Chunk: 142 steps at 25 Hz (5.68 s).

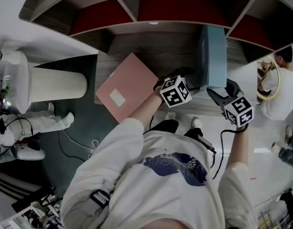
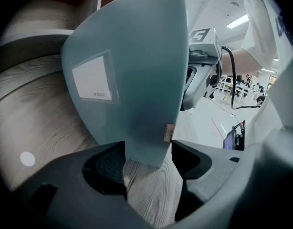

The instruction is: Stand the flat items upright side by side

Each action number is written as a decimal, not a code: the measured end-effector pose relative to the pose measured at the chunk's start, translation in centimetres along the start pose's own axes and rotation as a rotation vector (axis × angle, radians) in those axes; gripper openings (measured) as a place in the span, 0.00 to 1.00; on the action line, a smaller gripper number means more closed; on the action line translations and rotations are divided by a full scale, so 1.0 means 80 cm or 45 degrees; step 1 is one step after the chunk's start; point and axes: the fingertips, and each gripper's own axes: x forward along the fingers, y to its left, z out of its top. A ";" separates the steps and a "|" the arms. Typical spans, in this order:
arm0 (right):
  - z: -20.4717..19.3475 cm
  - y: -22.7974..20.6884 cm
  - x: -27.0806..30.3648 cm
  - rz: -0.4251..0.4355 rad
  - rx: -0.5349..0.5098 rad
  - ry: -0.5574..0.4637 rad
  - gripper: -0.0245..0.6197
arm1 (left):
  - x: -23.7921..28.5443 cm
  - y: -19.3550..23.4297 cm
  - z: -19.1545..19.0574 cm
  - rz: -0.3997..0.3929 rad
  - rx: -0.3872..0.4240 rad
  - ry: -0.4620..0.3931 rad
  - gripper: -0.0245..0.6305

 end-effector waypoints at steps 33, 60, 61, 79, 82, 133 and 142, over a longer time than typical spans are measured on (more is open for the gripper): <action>0.025 -0.048 0.013 -0.116 0.040 -0.041 0.37 | 0.028 0.050 0.027 -0.080 0.101 -0.004 0.51; 0.029 -0.065 0.018 -0.077 0.054 -0.062 0.40 | 0.028 0.065 0.033 -0.045 0.047 -0.027 0.51; 0.030 -0.065 0.018 -0.074 0.049 -0.064 0.40 | 0.026 0.064 0.032 -0.046 0.051 -0.026 0.51; 0.008 -0.081 -0.014 -0.043 -0.069 0.095 0.41 | 0.002 0.134 0.039 0.029 0.068 -0.022 0.51; 0.014 -0.068 -0.008 0.027 -0.118 0.124 0.41 | 0.011 0.134 0.047 -0.014 0.134 -0.013 0.51; -0.026 0.025 -0.037 0.389 0.219 0.006 0.48 | -0.227 -0.116 -0.119 0.844 -1.028 -0.091 0.51; 0.013 0.126 0.011 0.498 0.181 0.009 0.48 | -0.375 -0.220 -0.219 1.217 -1.244 -0.056 0.51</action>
